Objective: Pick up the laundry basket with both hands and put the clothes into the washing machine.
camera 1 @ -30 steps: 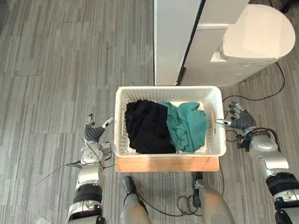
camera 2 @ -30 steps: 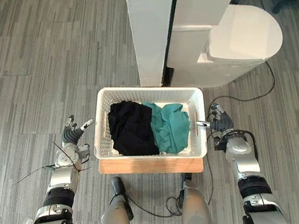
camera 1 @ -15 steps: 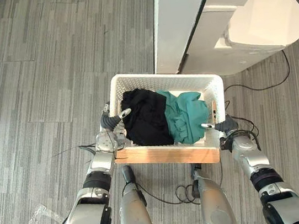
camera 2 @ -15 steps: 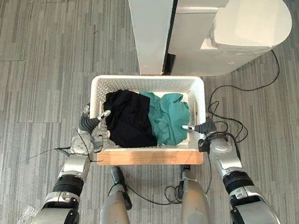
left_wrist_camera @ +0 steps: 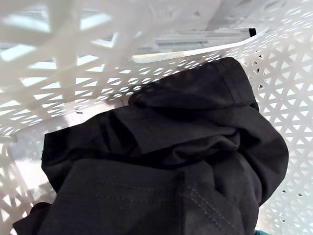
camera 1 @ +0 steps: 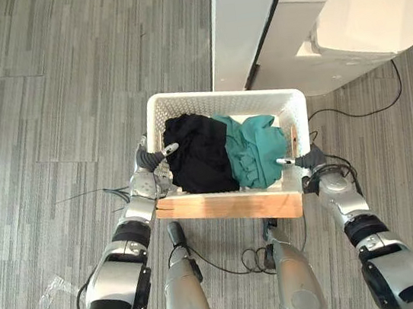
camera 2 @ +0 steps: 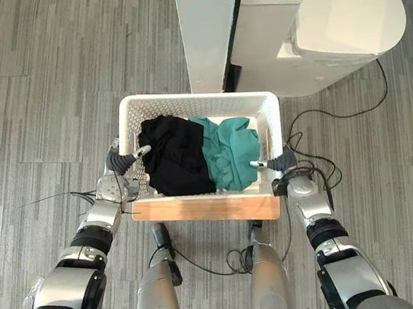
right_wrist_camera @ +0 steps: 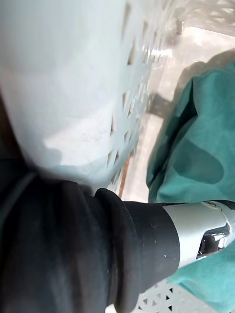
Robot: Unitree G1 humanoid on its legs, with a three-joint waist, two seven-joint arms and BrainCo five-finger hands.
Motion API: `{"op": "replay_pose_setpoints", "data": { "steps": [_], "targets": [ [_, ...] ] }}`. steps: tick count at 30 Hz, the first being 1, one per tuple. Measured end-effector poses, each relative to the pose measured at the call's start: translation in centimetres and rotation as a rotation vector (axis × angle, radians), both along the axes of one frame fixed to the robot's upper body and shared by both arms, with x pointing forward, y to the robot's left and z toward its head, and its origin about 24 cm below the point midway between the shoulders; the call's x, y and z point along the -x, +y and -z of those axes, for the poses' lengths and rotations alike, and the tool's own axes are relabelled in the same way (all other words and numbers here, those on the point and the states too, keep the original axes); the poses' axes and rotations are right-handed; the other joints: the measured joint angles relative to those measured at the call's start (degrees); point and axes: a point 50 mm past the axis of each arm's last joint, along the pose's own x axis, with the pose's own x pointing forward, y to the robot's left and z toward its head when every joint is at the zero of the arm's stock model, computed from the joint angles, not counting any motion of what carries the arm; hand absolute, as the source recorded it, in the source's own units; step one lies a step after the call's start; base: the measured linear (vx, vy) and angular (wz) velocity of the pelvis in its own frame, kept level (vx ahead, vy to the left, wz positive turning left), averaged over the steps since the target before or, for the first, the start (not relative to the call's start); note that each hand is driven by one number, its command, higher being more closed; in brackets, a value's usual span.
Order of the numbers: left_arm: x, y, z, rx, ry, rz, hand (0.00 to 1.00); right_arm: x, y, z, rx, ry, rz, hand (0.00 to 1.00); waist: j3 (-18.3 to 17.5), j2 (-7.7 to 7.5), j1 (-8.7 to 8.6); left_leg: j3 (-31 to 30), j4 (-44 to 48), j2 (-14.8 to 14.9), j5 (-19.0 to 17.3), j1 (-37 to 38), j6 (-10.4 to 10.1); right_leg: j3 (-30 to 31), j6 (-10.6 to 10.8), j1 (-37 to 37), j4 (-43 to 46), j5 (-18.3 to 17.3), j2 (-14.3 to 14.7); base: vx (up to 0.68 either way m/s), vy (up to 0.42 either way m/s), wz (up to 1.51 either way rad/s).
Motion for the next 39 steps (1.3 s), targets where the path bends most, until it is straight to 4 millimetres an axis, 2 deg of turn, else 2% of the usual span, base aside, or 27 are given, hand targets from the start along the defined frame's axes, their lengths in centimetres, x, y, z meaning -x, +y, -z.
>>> {"op": "replay_pose_setpoints", "data": {
  "steps": [9, 18, 25, 29, 32, 35, 39],
  "targets": [
    [-0.5, 0.1, -0.8, -0.033, -0.010, -0.008, 1.00, -1.7, -0.4, -1.8, 0.084, -0.010, 0.027, 1.00, 0.0, -0.03, 0.05, -0.3, -4.3, -0.1, 3.3, 0.1, -0.2, -0.8, 0.1, -1.0, -0.8, 0.6, 0.3, -0.04, -0.012, 0.03],
    [-0.5, -0.2, -0.7, -0.073, -0.004, 0.014, 1.00, -1.8, -0.6, -1.7, 0.124, 0.003, 0.024, 1.00, 0.0, -0.08, 0.10, -0.1, -4.3, -0.1, 3.6, 0.4, 0.1, -0.7, -0.3, -0.8, -0.8, 1.4, 0.4, 0.00, 0.000, 0.00],
    [0.6, -0.5, 1.8, -0.084, 0.085, 0.038, 1.00, -0.8, -0.8, 0.3, 0.138, 0.081, 0.030, 1.00, 0.0, -0.13, 0.13, 0.2, -4.3, 0.0, 3.3, 4.1, 0.1, -0.7, -0.2, 3.0, -1.3, 1.3, 0.6, 0.02, 0.001, -0.01],
    [2.2, -0.3, 4.1, -0.110, 0.148, 0.068, 1.00, 0.8, -0.9, 2.4, 0.139, 0.144, 0.033, 1.00, 0.0, -0.12, 0.13, 1.6, -4.6, 0.0, 2.5, 7.6, 0.0, -0.1, 0.1, 5.8, -1.9, 0.9, 0.7, 0.04, 0.013, -0.10],
    [3.4, -0.3, 5.6, -0.117, 0.194, 0.105, 1.00, 3.0, -1.6, 4.7, 0.088, 0.206, 0.073, 1.00, -0.5, -0.13, 0.00, 2.1, -5.9, -0.1, 2.4, 10.8, -0.1, 0.0, 0.5, 8.6, -2.4, 0.3, 0.8, 0.02, 0.013, -0.03],
    [5.0, -0.7, 6.9, -0.121, 0.225, 0.159, 1.00, 5.6, -2.2, 6.7, 0.048, 0.255, 0.103, 1.00, -3.9, -0.05, -0.16, 2.8, -7.3, -0.2, 2.5, 12.3, -0.1, 0.1, 0.5, 9.6, -3.5, 0.4, 0.9, 0.05, 0.013, -0.05],
    [7.1, -0.9, 8.1, -0.119, 0.235, 0.194, 1.00, 8.6, -2.5, 8.1, 0.009, 0.264, 0.141, 1.00, -9.3, 0.13, -1.36, 3.0, -8.3, -0.3, 2.3, 15.0, -0.3, -0.5, 0.6, 12.7, -5.1, 0.4, 1.1, 0.07, 0.007, 0.01]
  ]
}}
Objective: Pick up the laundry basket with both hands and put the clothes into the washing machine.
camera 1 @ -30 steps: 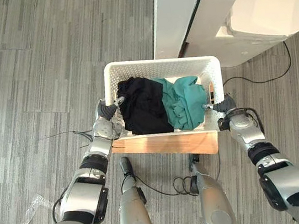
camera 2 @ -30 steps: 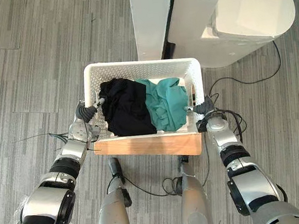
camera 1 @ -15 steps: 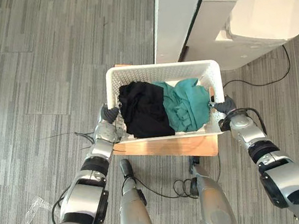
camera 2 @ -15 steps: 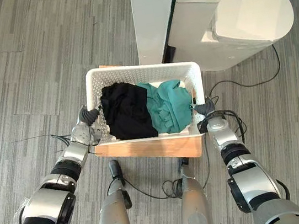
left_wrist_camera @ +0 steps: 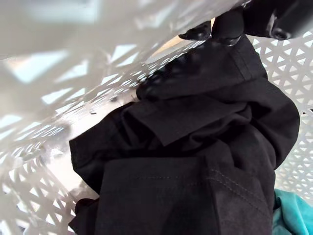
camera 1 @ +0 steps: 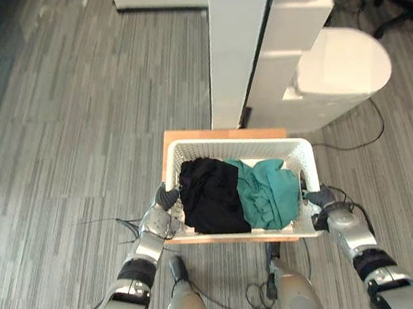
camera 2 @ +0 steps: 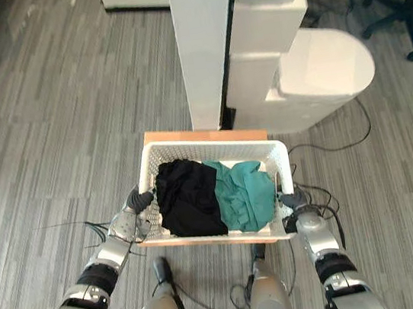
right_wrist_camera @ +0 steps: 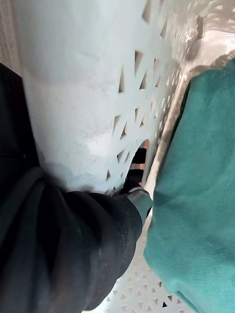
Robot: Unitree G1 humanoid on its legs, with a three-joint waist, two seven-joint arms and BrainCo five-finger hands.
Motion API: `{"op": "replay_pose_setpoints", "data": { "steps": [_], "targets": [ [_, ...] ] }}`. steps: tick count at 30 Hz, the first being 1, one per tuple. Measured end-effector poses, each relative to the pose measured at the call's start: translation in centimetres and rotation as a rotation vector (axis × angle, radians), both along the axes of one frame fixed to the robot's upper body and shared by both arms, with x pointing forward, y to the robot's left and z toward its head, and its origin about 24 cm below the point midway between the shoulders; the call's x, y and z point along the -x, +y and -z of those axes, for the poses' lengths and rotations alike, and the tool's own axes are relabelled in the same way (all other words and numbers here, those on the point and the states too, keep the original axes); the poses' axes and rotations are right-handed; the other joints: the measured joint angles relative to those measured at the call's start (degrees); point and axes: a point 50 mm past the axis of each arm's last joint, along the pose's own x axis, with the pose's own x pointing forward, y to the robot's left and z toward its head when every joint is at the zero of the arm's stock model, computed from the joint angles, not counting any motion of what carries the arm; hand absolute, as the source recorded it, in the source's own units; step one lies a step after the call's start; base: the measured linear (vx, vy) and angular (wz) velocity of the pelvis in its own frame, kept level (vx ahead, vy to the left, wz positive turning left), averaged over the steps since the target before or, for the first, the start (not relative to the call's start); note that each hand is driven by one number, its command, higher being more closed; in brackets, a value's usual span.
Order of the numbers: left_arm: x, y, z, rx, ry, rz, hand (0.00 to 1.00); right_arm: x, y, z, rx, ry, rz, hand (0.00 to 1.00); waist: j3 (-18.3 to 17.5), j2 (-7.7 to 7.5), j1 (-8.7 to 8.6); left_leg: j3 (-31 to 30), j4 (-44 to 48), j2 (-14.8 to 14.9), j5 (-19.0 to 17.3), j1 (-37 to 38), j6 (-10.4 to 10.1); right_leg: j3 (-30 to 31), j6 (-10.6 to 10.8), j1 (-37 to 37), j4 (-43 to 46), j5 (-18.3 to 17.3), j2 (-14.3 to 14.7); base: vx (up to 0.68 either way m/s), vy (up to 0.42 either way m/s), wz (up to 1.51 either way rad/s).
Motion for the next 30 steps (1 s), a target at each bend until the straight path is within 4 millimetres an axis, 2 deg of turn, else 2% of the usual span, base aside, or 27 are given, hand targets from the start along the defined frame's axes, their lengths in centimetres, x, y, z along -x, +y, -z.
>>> {"op": "replay_pose_setpoints", "data": {
  "steps": [2, 5, 6, 7, 8, 9, 11, 12, 13, 14, 15, 16, 17, 18, 19, 21, 22, 23, 24, 25, 26, 27, 28, 29, 30],
  "targets": [
    [1.0, -0.4, 0.2, 0.025, -0.018, 0.019, 1.00, 1.6, -0.3, 0.4, -0.016, -0.006, 0.030, 1.00, -3.6, 0.26, -0.12, 0.1, 0.0, 0.1, -0.6, 1.3, -0.6, -0.1, 0.0, 1.8, -1.1, 0.0, 0.2, 0.04, -0.003, -0.02],
    [2.5, -0.8, 0.9, 0.075, -0.009, 0.022, 1.00, 3.1, -0.6, 0.9, -0.040, -0.004, 0.070, 1.00, -6.5, 1.13, -0.11, 0.0, 1.7, 1.1, -1.9, 3.0, -1.0, -0.3, 0.0, 4.8, -2.3, -0.4, 0.9, -0.01, -0.014, -0.01],
    [3.6, -1.0, 1.5, 0.105, 0.004, 0.012, 1.00, 3.8, -0.7, 1.3, -0.051, 0.009, 0.069, 1.00, -7.6, 1.99, 0.00, -0.2, 5.0, 2.3, -4.7, 2.6, -1.2, -0.3, -0.2, 6.2, -2.9, -1.1, 1.7, -0.02, -0.035, -0.05],
    [3.8, -1.1, 1.6, 0.112, 0.007, 0.010, 1.00, 3.9, -0.7, 1.3, -0.052, 0.013, 0.069, 1.00, -7.8, 2.20, 0.06, -0.3, 5.9, 2.6, -5.2, 2.3, -1.4, -0.3, -0.1, 6.2, -2.9, -1.4, 1.9, -0.03, -0.053, -0.04],
    [4.8, -1.3, 2.1, 0.141, 0.026, 0.006, 1.00, 4.7, -0.9, 1.6, -0.051, 0.026, 0.073, 1.00, -9.0, 3.48, 0.15, -1.3, 9.9, 4.1, -7.3, 0.4, -1.4, -0.5, -0.5, 6.4, -2.7, -2.0, 2.9, -0.02, -0.055, 0.03],
    [5.4, -1.5, 2.5, 0.160, 0.040, 0.001, 1.00, 5.3, -1.2, 1.8, -0.048, 0.036, 0.076, 1.00, -9.7, 4.59, 0.20, -2.0, 12.5, 5.2, -8.4, -0.8, -0.9, -0.8, -0.9, 6.6, -2.4, -2.2, 3.8, -0.02, -0.077, 0.07],
    [6.3, -2.0, 3.1, 0.184, 0.074, 0.003, 1.00, 6.4, -1.8, 2.3, -0.049, 0.062, 0.098, 1.00, -9.9, 6.25, 0.12, -4.9, 18.6, 6.4, -9.5, -3.3, 1.5, -1.7, -1.6, 7.4, -1.1, -3.3, 4.7, -0.02, -0.046, 0.29],
    [6.3, -2.5, 3.3, 0.198, 0.087, 0.015, 1.00, 7.0, -2.2, 2.6, -0.050, 0.075, 0.119, 1.00, -9.9, 6.25, 0.00, -6.9, 22.6, 6.1, -9.0, -5.3, 2.1, -1.9, -1.6, 7.7, 0.3, -4.2, 4.2, -0.04, -0.018, 0.32],
    [6.4, -2.7, 3.3, 0.204, 0.091, 0.020, 1.00, 7.1, -2.3, 2.6, -0.049, 0.077, 0.126, 1.00, -9.9, 6.21, -0.01, -8.5, 23.9, 5.7, -8.7, -5.5, 1.9, -1.7, -1.7, 7.7, 1.1, -4.5, 3.9, -0.07, 0.010, 0.07],
    [6.5, -2.9, 3.3, 0.214, 0.090, 0.026, 1.00, 7.1, -2.3, 2.6, -0.051, 0.074, 0.128, 1.00, -9.4, 5.49, 0.21, -13.1, 26.9, 4.4, -9.8, -5.9, 0.9, -0.8, -1.9, 7.1, 2.6, -4.8, 2.7, -0.10, 0.140, -0.56],
    [6.7, -3.0, 3.0, 0.227, 0.076, 0.027, 1.00, 6.9, -2.3, 2.4, -0.052, 0.065, 0.123, 1.00, -9.5, 5.61, 1.63, -19.6, 36.0, 0.9, -14.4, -6.4, -1.1, 2.3, -1.9, 6.2, 4.1, -4.8, 2.1, -0.12, 0.203, -0.91],
    [7.0, -3.0, 2.8, 0.233, 0.064, 0.023, 1.00, 6.8, -2.2, 2.2, -0.055, 0.056, 0.121, 1.00, -9.5, 5.93, 2.23, -22.7, 39.4, -1.1, -16.4, -5.7, -1.6, 4.4, -1.7, 5.9, 4.7, -4.6, 2.2, -0.12, 0.306, -1.37],
    [7.4, -2.6, 2.2, 0.243, 0.033, 0.005, 1.00, 6.6, -1.8, 1.9, -0.073, 0.029, 0.113, 1.00, -9.8, 6.95, 2.18, -27.6, 41.8, -3.2, -20.7, -4.2, -0.9, 7.9, -1.4, 4.6, 5.4, -4.3, 3.6, -0.11, 0.238, -1.20],
    [7.6, -2.4, 1.9, 0.247, 0.016, -0.002, 1.00, 6.5, -1.3, 1.8, -0.091, 0.016, 0.111, 1.00, -10.0, 7.22, 2.19, -30.0, 41.6, -3.6, -22.5, -3.6, -1.4, 9.5, -1.3, 3.9, 5.6, -4.2, 4.3, -0.14, 0.290, -1.50],
    [7.7, -2.0, 1.3, 0.253, -0.012, -0.013, 1.00, 6.2, -0.8, 1.5, -0.112, -0.011, 0.108, 1.00, -10.8, 7.29, 2.20, -33.1, 39.5, -4.6, -25.9, -2.0, -0.8, 13.3, -1.2, 1.5, 5.4, -4.0, 5.1, -0.15, 0.237, -1.26],
    [7.1, -2.1, 0.0, 0.267, -0.068, -0.005, 1.00, 6.2, -0.5, 0.3, -0.115, -0.071, 0.110, 1.00, -11.0, 6.34, 1.25, -32.0, 35.0, -6.0, -30.6, -1.3, 2.9, 16.9, -1.7, -2.4, 4.9, -3.6, 4.6, -0.19, 0.251, -1.15],
    [6.7, -2.0, -1.0, 0.263, -0.106, 0.007, 1.00, 6.5, -0.2, -0.2, -0.136, -0.103, 0.132, 1.00, -9.8, 2.59, 1.97, -27.4, 35.3, -9.3, -32.0, -1.1, 3.6, 21.9, -4.4, -5.4, 5.3, 1.6, 2.6, -0.24, 0.280, -1.19],
    [6.8, -1.8, -0.9, 0.263, -0.104, 0.001, 1.00, 6.8, 0.0, -0.3, -0.143, -0.111, 0.140, 1.00, -9.8, 1.71, 2.09, -25.2, 36.3, -9.9, -32.5, -1.7, 4.6, 23.6, -5.3, -6.0, 4.5, 5.0, 2.3, -0.36, 0.370, -1.91],
    [7.0, -1.6, -0.8, 0.277, -0.100, -0.016, 1.00, 6.8, 0.1, -0.8, -0.142, -0.129, 0.137, 1.00, -9.9, 1.30, 2.72, -19.8, 37.9, -9.7, -32.6, -2.2, 6.8, 23.8, -8.1, -7.5, -0.5, 17.6, 3.4, -0.28, 0.236, -1.90],
    [7.0, -1.3, -1.0, 0.277, -0.111, -0.024, 1.00, 6.5, 0.4, -1.0, -0.148, -0.140, 0.132, 1.00, -10.0, 1.10, 3.56, -15.3, 37.2, -8.4, -32.0, -2.3, 7.9, 23.2, -8.9, -8.4, -3.7, 20.4, 4.3, -0.35, 0.219, -2.70],
    [6.8, -0.8, -1.4, 0.274, -0.130, -0.037, 1.00, 6.1, 0.8, -1.1, -0.158, -0.147, 0.128, 1.00, -9.9, 0.58, 4.29, -6.9, 34.9, -7.0, -30.1, -2.0, 9.4, 8.2, -11.6, -11.6, 3.5, 16.4, 4.1, -0.33, 0.143, -3.07],
    [7.2, -0.6, -1.1, 0.277, -0.122, -0.047, 1.00, 6.1, 1.0, -0.8, -0.166, -0.135, 0.128, 1.00, -10.7, 0.58, 5.56, 0.1, 29.9, -5.9, -27.6, 0.4, 9.8, -8.9, -17.5, -12.1, 14.2, 3.1, 2.5, -0.33, 0.132, -3.01],
    [7.4, -0.6, -1.0, 0.280, -0.119, -0.052, 1.00, 5.9, 1.1, -0.7, -0.165, -0.130, 0.120, 1.00, -10.7, 0.74, 5.78, 3.3, 27.1, -5.7, -26.1, 2.0, 9.8, -13.8, -17.8, -11.5, 19.4, -2.0, 1.6, -0.24, 0.127, -2.94],
    [7.5, -0.6, -0.9, 0.288, -0.117, -0.058, 1.00, 5.5, 1.1, -0.9, -0.142, -0.132, 0.102, 1.00, -10.6, 1.10, 4.53, 8.9, 23.2, -4.3, -23.2, 3.8, 9.6, -16.7, -14.9, -10.8, 29.2, -9.7, -0.2, -0.17, 0.082, -2.33],
    [7.6, -0.6, -0.9, 0.293, -0.114, -0.061, 1.00, 5.5, 1.0, -0.9, -0.134, -0.131, 0.099, 1.00, -10.4, 1.48, 4.29, 12.3, 22.2, -3.1, -22.3, 4.4, 9.2, -14.9, -13.2, -10.3, 33.5, -12.5, -0.3, -0.20, 0.022, -2.17]
  ]
}}
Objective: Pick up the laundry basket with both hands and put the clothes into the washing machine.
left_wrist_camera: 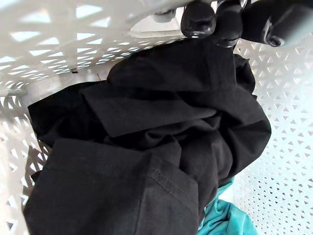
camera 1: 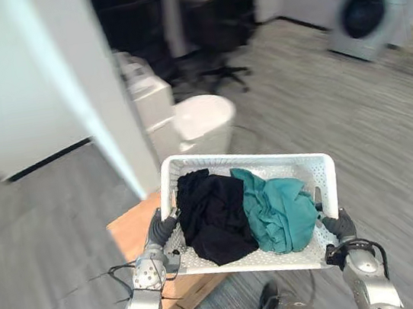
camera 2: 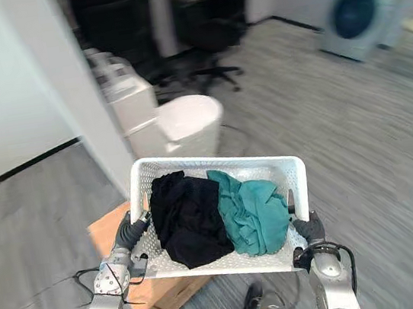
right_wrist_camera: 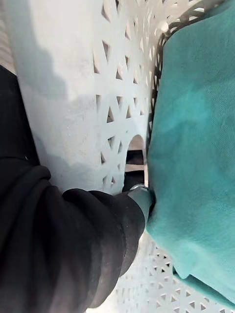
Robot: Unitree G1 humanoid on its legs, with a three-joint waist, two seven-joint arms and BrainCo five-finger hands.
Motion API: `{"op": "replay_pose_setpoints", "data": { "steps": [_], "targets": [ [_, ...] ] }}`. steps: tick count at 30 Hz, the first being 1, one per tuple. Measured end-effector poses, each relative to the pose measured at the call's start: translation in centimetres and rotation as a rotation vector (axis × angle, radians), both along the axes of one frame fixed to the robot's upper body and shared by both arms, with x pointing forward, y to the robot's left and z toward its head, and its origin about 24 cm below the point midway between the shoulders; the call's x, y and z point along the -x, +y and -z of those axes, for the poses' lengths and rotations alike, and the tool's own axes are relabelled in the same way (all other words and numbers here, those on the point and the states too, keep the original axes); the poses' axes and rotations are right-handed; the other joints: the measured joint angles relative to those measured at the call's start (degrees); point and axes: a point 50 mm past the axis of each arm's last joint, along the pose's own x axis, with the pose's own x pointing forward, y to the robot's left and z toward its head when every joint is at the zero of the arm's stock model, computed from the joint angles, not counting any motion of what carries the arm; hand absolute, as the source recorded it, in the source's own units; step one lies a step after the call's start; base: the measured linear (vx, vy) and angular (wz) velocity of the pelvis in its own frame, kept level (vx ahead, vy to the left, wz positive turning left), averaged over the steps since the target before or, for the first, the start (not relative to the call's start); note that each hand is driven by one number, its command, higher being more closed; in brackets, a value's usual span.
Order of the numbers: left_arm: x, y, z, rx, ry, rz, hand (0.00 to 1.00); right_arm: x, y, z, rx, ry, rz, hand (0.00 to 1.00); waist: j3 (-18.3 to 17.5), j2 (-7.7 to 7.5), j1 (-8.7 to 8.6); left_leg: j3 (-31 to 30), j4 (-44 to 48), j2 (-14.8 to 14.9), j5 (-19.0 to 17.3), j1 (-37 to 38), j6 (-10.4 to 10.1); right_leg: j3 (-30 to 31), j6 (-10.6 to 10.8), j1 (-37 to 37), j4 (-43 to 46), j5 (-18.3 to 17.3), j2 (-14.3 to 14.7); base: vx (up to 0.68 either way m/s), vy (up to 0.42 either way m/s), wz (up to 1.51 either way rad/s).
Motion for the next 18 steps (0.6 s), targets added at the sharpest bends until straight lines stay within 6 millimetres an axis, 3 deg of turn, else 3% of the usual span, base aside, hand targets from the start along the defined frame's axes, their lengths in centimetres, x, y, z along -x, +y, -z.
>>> {"op": "replay_pose_setpoints", "data": {
  "steps": [1, 2, 3, 4, 5, 6, 7, 8, 9, 10, 11, 12, 13, 14, 15, 16, 17, 18],
  "targets": [
    [0.1, 0.0, 0.1, 0.002, 0.004, 0.000, 1.00, 0.1, 0.0, 0.1, 0.001, 0.006, 0.000, 1.00, 0.0, 0.25, -0.24, 2.2, -0.4, 0.9, 0.4, 0.2, -0.4, 2.1, 1.0, 0.2, 2.6, -1.2, 0.1, -0.23, -0.072, -1.85],
    [0.5, 0.1, 0.4, 0.009, 0.019, -0.005, 1.00, 0.2, 0.0, 0.7, -0.004, 0.031, 0.000, 1.00, -0.1, 0.41, -1.39, 6.0, -1.6, 2.1, 0.7, 0.5, -0.9, 6.2, 3.7, 0.9, 5.9, -3.5, -0.2, -0.22, -0.160, -1.92],
    [1.1, 0.2, 0.9, 0.015, 0.044, -0.009, 1.00, 0.3, 0.0, 1.3, -0.007, 0.058, -0.004, 1.00, -1.3, -0.12, -2.52, 9.5, -3.0, 3.0, 1.3, 0.5, -2.7, 7.4, 5.6, 2.3, 4.1, -5.5, -1.4, -0.13, -0.186, -1.87],
    [1.3, 0.2, 1.1, 0.024, 0.055, -0.010, 1.00, 0.4, 0.0, 1.5, -0.002, 0.068, -0.009, 1.00, -1.7, -0.46, -2.59, 11.0, -3.3, 3.2, 1.4, 0.5, -3.6, 6.9, 5.7, 3.2, 1.6, -5.8, -2.5, -0.08, -0.232, -1.99],
    [1.6, 0.0, 1.4, 0.035, 0.069, -0.005, 1.00, 0.5, -0.3, 1.7, 0.013, 0.081, -0.023, 1.00, -2.6, -1.81, -2.71, 13.4, -3.2, 3.3, 1.7, 0.3, -4.8, 6.3, 5.8, 4.4, -5.6, -4.8, -4.0, -0.05, -0.276, -2.01],
    [1.6, -0.1, 1.6, 0.040, 0.081, 0.001, 1.00, 0.4, -0.3, 1.8, 0.016, 0.088, -0.027, 1.00, -3.2, -2.45, -2.81, 15.1, -2.2, 4.4, 2.3, -0.1, -6.0, 7.1, 11.1, 5.3, -13.1, -4.8, -2.7, -0.02, -0.300, -2.00],
    [1.6, -0.4, 1.8, 0.053, 0.088, 0.000, 1.00, 0.4, -0.6, 1.8, 0.024, 0.090, -0.026, 1.00, -3.3, -1.42, -3.02, 14.8, -2.2, 5.3, 2.7, 0.0, -6.6, 7.5, 11.5, 5.7, -15.5, -4.0, -0.5, 0.13, -0.394, -2.07],
    [1.7, -0.8, 2.0, 0.073, 0.101, -0.007, 1.00, 0.6, -1.1, 1.9, 0.039, 0.101, -0.022, 1.00, -2.9, 0.59, -3.13, 14.6, -0.1, 9.3, 3.2, 1.5, -8.0, 11.4, 10.0, 5.5, -17.1, -2.9, 4.7, 0.19, -0.335, -1.65],
    [1.7, -0.9, 2.2, 0.075, 0.113, -0.010, 1.00, 0.9, -1.2, 2.0, 0.037, 0.109, -0.019, 1.00, -3.0, 1.17, -3.33, 14.5, 3.2, 11.7, 3.0, 1.7, -8.2, 12.4, 9.2, 5.9, -17.3, -2.9, 6.5, 0.26, -0.399, -1.74],
    [1.9, -0.7, 2.6, 0.077, 0.129, -0.016, 1.00, 1.2, -1.1, 2.3, 0.033, 0.120, -0.017, 1.00, -2.9, 1.69, -3.47, 14.1, 10.0, 15.9, 3.3, 1.7, -7.8, 13.8, 7.6, 7.1, -17.4, -3.3, 9.1, 0.18, -0.271, -1.30],
    [2.1, -0.6, 2.9, 0.096, 0.148, -0.023, 1.00, 1.6, -1.1, 2.5, 0.032, 0.131, -0.013, 1.00, -2.4, 2.64, -3.94, 12.1, 23.0, 22.9, 5.8, -0.1, -0.1, 14.8, 5.6, 10.8, -19.1, -4.0, 12.8, 0.19, -0.271, -1.21],
    [2.2, -0.6, 3.1, 0.104, 0.156, -0.023, 1.00, 1.8, -1.1, 2.6, 0.030, 0.136, -0.011, 1.00, -2.1, 3.09, -3.90, 9.4, 28.8, 25.6, 9.0, -1.9, 6.3, 15.3, 4.7, 12.4, -19.8, -4.5, 14.3, 0.19, -0.256, -1.19],
    [2.6, -0.6, 3.4, 0.120, 0.170, -0.028, 1.00, 2.2, -1.1, 2.6, 0.029, 0.136, -0.008, 1.00, -2.0, 3.00, -3.67, -2.4, 38.4, 26.1, 16.3, -7.6, 11.5, 17.3, 3.2, 15.5, -21.0, -5.5, 15.7, 0.32, -0.230, -1.07],
    [2.9, -0.9, 3.6, 0.157, 0.179, -0.037, 1.00, 2.2, -1.5, 2.5, 0.038, 0.131, 0.004, 1.00, -1.2, 2.77, -3.01, -12.6, 47.4, 21.8, 13.8, -14.1, 7.7, 19.7, 1.7, 17.4, -21.9, -6.5, 16.1, 0.33, -0.175, -0.98],
    [2.9, -1.2, 3.7, 0.171, 0.180, -0.040, 1.00, 2.2, -1.7, 2.3, 0.045, 0.126, 0.005, 1.00, -0.9, 3.00, -2.56, -16.1, 50.5, 18.5, 12.1, -17.4, 5.5, 20.6, 1.3, 18.4, -22.5, -6.7, 15.9, 0.28, -0.063, -0.70],
    [3.0, -1.3, 3.7, 0.187, 0.183, -0.046, 1.00, 2.1, -1.9, 2.1, 0.055, 0.123, 0.002, 1.00, -0.3, 2.58, -1.95, -19.9, 52.0, 12.3, 9.5, -21.6, 2.6, 21.6, 1.0, 19.5, -23.5, -7.0, 15.0, 0.28, -0.009, -0.64],
    [3.1, -1.3, 3.8, 0.198, 0.188, -0.050, 1.00, 2.0, -1.9, 2.1, 0.059, 0.122, -0.006, 1.00, 0.1, 2.15, -0.64, -21.4, 47.8, 5.8, 7.3, -25.1, 0.0, 23.1, 1.2, 20.7, -24.5, -7.1, 13.6, 0.28, 0.018, -0.88],
    [3.3, -1.1, 3.9, 0.207, 0.192, -0.058, 1.00, 1.9, -1.6, 2.1, 0.057, 0.122, -0.016, 1.00, 0.3, 2.31, 0.75, -19.1, 41.2, 4.4, 6.7, -27.3, 0.2, 24.0, 2.6, 22.1, -25.7, -7.1, 13.0, 0.30, 0.030, -0.80]
  ]
}}
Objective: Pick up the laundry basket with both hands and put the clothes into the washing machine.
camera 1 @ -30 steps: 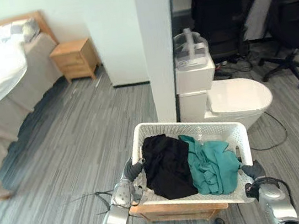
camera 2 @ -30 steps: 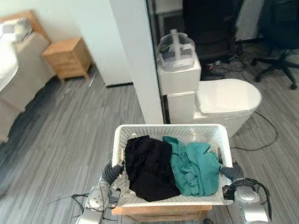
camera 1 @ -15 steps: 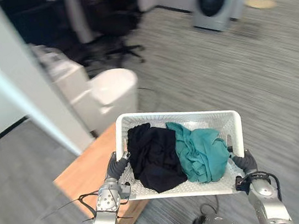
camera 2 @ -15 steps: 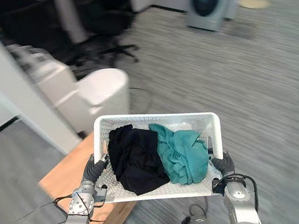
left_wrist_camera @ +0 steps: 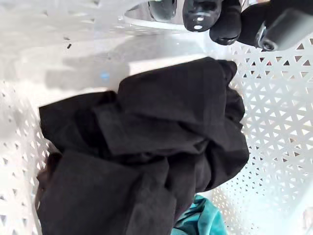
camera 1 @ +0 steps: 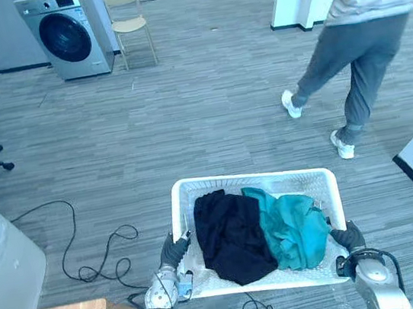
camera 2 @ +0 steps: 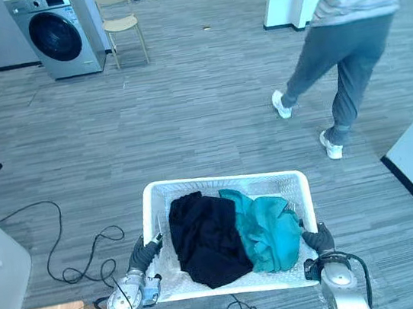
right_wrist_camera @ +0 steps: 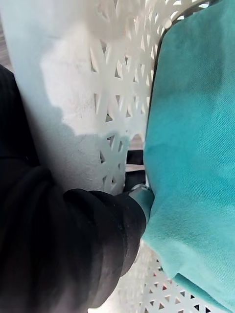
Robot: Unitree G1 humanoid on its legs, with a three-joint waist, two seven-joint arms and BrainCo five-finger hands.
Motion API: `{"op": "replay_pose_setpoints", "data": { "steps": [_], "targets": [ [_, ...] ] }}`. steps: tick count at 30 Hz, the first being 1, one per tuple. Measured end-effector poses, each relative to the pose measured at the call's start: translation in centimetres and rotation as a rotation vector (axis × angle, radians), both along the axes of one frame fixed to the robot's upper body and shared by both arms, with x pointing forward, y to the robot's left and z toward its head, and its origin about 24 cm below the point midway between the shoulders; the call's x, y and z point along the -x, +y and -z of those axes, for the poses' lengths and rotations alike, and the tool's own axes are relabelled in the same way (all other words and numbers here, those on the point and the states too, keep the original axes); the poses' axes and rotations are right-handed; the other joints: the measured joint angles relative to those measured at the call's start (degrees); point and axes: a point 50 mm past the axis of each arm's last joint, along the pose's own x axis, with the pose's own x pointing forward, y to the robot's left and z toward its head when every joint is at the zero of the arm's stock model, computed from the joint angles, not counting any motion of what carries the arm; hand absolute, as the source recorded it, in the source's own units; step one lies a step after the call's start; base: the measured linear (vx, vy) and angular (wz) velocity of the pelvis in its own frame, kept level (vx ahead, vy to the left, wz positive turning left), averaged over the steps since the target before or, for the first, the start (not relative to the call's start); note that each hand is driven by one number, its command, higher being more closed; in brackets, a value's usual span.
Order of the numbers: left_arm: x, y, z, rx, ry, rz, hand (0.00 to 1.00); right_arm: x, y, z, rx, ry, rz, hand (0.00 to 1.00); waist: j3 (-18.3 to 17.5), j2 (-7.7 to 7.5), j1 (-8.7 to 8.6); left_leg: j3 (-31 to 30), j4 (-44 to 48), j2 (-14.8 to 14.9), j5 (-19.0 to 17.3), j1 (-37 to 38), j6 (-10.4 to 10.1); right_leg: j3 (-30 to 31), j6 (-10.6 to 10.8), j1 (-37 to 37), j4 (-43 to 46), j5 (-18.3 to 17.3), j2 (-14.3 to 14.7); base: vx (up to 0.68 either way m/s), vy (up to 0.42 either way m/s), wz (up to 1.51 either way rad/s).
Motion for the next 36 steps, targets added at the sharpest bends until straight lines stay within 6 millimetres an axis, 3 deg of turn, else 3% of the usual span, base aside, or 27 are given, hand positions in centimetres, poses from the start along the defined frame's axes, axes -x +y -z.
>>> {"op": "replay_pose_setpoints", "data": {
  "steps": [1, 3, 4, 5, 7, 8, 9, 11, 13, 15, 17, 18, 19, 20, 22, 23, 24, 25, 26, 27, 29, 31, 32, 33, 34, 35, 36],
  "targets": [
    [0.0, 0.3, 0.0, -0.007, 0.000, -0.002, 1.00, -0.1, 0.1, 0.0, -0.001, -0.002, -0.005, 1.00, 0.3, 0.21, 0.25, 0.7, -3.3, 0.1, -0.2, -1.6, 0.3, 0.0, 0.8, 1.1, -0.8, 0.1, -0.1, 0.39, 0.076, -0.51],
    [0.5, 0.9, 0.1, 0.004, 0.008, -0.037, 1.00, -0.5, 1.0, 0.0, -0.010, -0.006, -0.035, 1.00, 0.1, 0.40, -0.32, 3.9, -23.8, -1.9, 0.7, -0.3, -0.9, -1.0, 3.5, 3.4, -2.2, -1.5, -0.7, 0.48, 0.124, -0.17],
    [0.4, 1.1, -0.1, 0.001, -0.001, -0.041, 1.00, -0.6, 1.0, 0.0, -0.010, -0.010, -0.036, 1.00, 0.0, -0.18, -0.23, 3.7, -33.6, -4.9, 3.4, 2.9, 1.4, -1.3, 4.4, 4.1, -2.6, -2.2, -1.4, 0.47, 0.155, 0.09],
    [-0.8, 1.8, -1.0, -0.024, -0.041, -0.038, 1.00, -1.2, 2.0, -0.1, -0.050, -0.034, -0.017, 1.00, 0.8, -4.94, -0.56, 6.1, -32.8, -8.3, 3.8, 3.1, 1.6, -1.8, 5.5, 3.6, -2.1, -2.6, -5.4, 0.58, 0.169, 0.29],
    [-1.2, 1.3, -1.2, -0.007, -0.058, -0.037, 1.00, -2.2, 1.3, -1.0, -0.021, -0.068, -0.019, 1.00, 1.7, -4.44, -0.60, 7.4, -25.1, -7.7, -0.2, 0.1, 2.2, -2.2, 6.6, 2.8, 1.6, -2.4, -6.1, 0.48, 0.182, 0.37],
    [-0.9, 0.6, -1.0, 0.023, -0.050, -0.054, 1.00, -2.1, 0.8, -1.1, -0.004, -0.066, -0.024, 1.00, 1.6, -4.56, -0.22, 7.8, -29.5, -9.7, -2.1, 2.7, 4.3, -2.4, 9.7, -0.3, 12.6, -6.5, -8.4, 0.48, 0.289, 0.24],
    [-0.7, 0.7, -0.7, 0.019, -0.039, -0.065, 1.00, -2.1, 0.8, -1.0, -0.004, -0.064, -0.030, 1.00, 2.1, -5.82, -0.13, 8.3, -30.3, -13.1, -5.7, 6.2, 5.9, -3.7, 9.0, -6.5, 32.4, -7.3, -13.0, 0.48, 0.282, 0.34],
    [-0.1, 1.1, -0.3, 0.004, -0.012, -0.063, 1.00, -1.5, 0.8, -0.5, -0.007, -0.040, -0.025, 1.00, 3.0, -7.19, -1.20, 7.7, -32.1, -19.1, -9.8, 14.5, 7.7, -3.1, 5.1, -14.3, 57.8, 2.8, -18.7, 0.49, 0.235, 0.44],
    [0.6, 1.3, 0.1, -0.006, 0.010, -0.059, 1.00, -0.8, 1.3, 0.3, -0.018, -0.007, -0.026, 1.00, 3.8, -3.81, -2.80, 5.8, -34.4, -19.5, -12.3, 22.8, 8.6, -2.7, 4.6, -18.9, 66.2, 2.2, -15.2, 0.62, 0.192, 0.41],
    [0.5, 1.2, -0.2, -0.021, 0.002, -0.033, 1.00, -0.2, 1.6, 0.5, -0.033, -0.003, -0.017, 1.00, 3.1, -0.30, -4.15, 3.1, -39.8, -19.5, -12.8, 28.7, 8.0, -7.4, 3.3, -25.9, 62.0, -0.5, -13.8, 0.73, 0.190, 0.56],
    [0.0, 1.3, -1.0, -0.040, -0.036, -0.005, 1.00, 0.2, 1.6, -0.1, -0.041, -0.037, 0.004, 1.00, 2.4, 1.83, -6.60, -0.9, -46.4, -19.1, -12.3, 34.9, 5.8, -10.5, 3.6, -32.0, 44.9, -1.5, -12.4, 0.88, 0.126, 1.00],
    [-0.4, 1.2, -1.3, -0.047, -0.053, 0.009, 1.00, 0.7, 1.7, -0.4, -0.048, -0.049, 0.025, 1.00, 2.5, 0.84, -7.13, -0.9, -48.9, -18.5, -12.2, 39.5, 4.6, -10.8, 4.7, -32.1, 24.6, 2.9, -11.2, 0.64, 0.021, 0.96],
    [-0.5, 1.2, -1.4, -0.047, -0.056, 0.012, 1.00, 0.8, 1.7, -0.4, -0.051, -0.051, 0.030, 1.00, 2.5, 0.34, -7.30, -0.8, -49.0, -18.5, -12.3, 40.4, 4.4, -10.8, 4.8, -32.0, 21.0, 4.2, -11.2, 1.01, -0.068, 0.94],
    [-0.5, 0.9, -1.3, -0.046, -0.054, 0.020, 1.00, 1.1, 1.6, -0.4, -0.051, -0.051, 0.042, 1.00, 2.3, -1.56, -7.13, -0.8, -48.7, -17.8, -13.1, 44.7, 3.0, -10.4, 3.5, -31.5, 9.0, 9.3, -9.6, 0.69, -0.103, 0.59],
    [-0.2, 0.4, -1.0, -0.032, -0.040, 0.017, 1.00, 1.6, 1.2, -0.5, -0.028, -0.048, 0.050, 1.00, 1.1, -1.01, -8.03, -2.4, -42.0, -14.4, -14.2, 46.1, 1.0, -6.5, 0.4, -31.3, 13.2, 18.4, -6.7, 0.99, -0.176, 0.62],
    [-0.2, -0.3, -1.0, -0.005, -0.046, 0.006, 1.00, 1.6, 0.5, -1.3, 0.003, -0.071, 0.049, 1.00, 0.8, 1.89, -8.51, -3.8, -30.5, -10.5, -12.8, 43.0, -0.8, -7.3, -1.5, -31.6, 20.5, 13.8, -4.7, 1.07, -0.211, 0.35],
    [-0.4, -0.3, -1.3, 0.010, -0.062, -0.016, 1.00, 1.4, 0.3, -2.4, 0.025, -0.112, 0.037, 1.00, 1.2, 3.13, -8.33, -3.8, -15.2, -7.5, -2.9, 36.8, -2.1, -8.6, -1.3, -30.4, 25.2, 8.5, -3.5, 0.86, -0.159, 0.05],
    [-0.3, -0.2, -1.3, 0.016, -0.063, -0.027, 1.00, 1.4, 0.3, -2.8, 0.034, -0.129, 0.028, 1.00, 1.4, 3.29, -7.96, -3.7, -8.7, -6.5, 7.1, 33.5, -2.5, -8.3, -1.5, -28.8, 25.9, 6.4, -2.8, 0.83, -0.150, -0.33],
    [0.0, -0.1, -1.2, 0.034, -0.059, -0.044, 1.00, 1.3, 0.4, -3.4, 0.044, -0.149, 0.021, 1.00, 1.6, 3.65, -6.87, -4.5, 2.4, -4.5, 22.0, 27.4, -5.1, -7.5, -1.6, -24.0, 24.7, 3.3, -1.2, 0.83, -0.108, -0.55],
    [0.2, -0.2, -1.5, 0.049, -0.068, -0.050, 1.00, 1.4, 0.5, -3.3, 0.041, -0.151, 0.036, 1.00, 2.2, 3.79, -6.05, -4.8, 14.1, -2.8, 18.0, 21.1, -4.2, -6.0, -2.0, -17.6, 21.4, 1.4, 0.7, 0.83, -0.081, -0.59],
    [0.8, 0.1, -1.5, 0.052, -0.066, -0.056, 1.00, 1.4, 0.8, -3.3, 0.033, -0.156, 0.035, 1.00, 3.0, 2.68, -4.14, -3.2, 19.6, -2.3, 10.0, 14.4, -0.2, -2.4, -1.7, -7.5, 15.3, -0.4, 1.2, 0.82, 0.020, -0.78],
    [1.2, 0.6, -1.6, 0.048, -0.069, -0.069, 1.00, 1.2, 1.2, -3.3, 0.027, -0.162, 0.021, 1.00, 3.4, 1.32, -2.71, 0.4, 13.6, -1.2, 3.1, 7.4, 1.5, 0.8, -0.7, 0.7, 9.0, -2.2, -0.4, 0.86, 0.143, -0.81],
    [1.1, 0.7, -1.7, 0.050, -0.078, -0.072, 1.00, 0.9, 1.3, -3.5, 0.026, -0.171, 0.016, 1.00, 3.3, 0.62, -1.84, 3.7, 0.7, -0.7, 0.6, 4.4, 1.5, 2.5, 1.0, 4.2, 6.0, -3.7, -2.8, 0.60, 0.157, -0.56],
    [1.1, 0.7, -1.7, 0.055, -0.084, -0.073, 1.00, 0.8, 1.2, -3.6, 0.031, -0.178, 0.014, 1.00, 3.2, 0.60, -1.74, 5.4, -7.8, -0.7, 0.5, 3.9, 1.5, 3.1, 1.8, 5.7, 4.9, -4.6, -3.9, 0.91, 0.305, -0.58],
    [1.1, 0.4, -1.8, 0.073, -0.095, -0.074, 1.00, 0.3, 0.9, -3.6, 0.039, -0.190, 0.008, 1.00, 2.7, 1.47, -2.02, 7.4, -33.4, -1.9, 3.2, 4.2, -2.7, 4.2, 3.7, 9.2, 2.8, -7.8, -5.8, 0.80, 0.348, -0.54],
    [1.0, 0.4, -1.7, 0.074, -0.089, -0.080, 1.00, -0.2, 0.8, -3.1, 0.037, -0.180, 0.006, 1.00, 2.0, 1.24, -1.76, 8.1, -33.8, -2.8, 8.6, 3.4, -0.9, 6.3, 3.5, 11.2, 3.0, -10.9, -7.3, 0.97, 0.429, -0.45],
    [1.1, 0.5, -1.4, 0.067, -0.077, -0.084, 1.00, -0.4, 0.9, -2.7, 0.028, -0.163, 0.007, 1.00, 1.4, 0.05, -2.09, 8.4, -31.1, -4.7, 5.8, 3.3, 1.6, 7.4, 2.9, 11.8, 3.6, -10.7, -9.1, 0.87, 0.412, -0.16]
  ]
}}
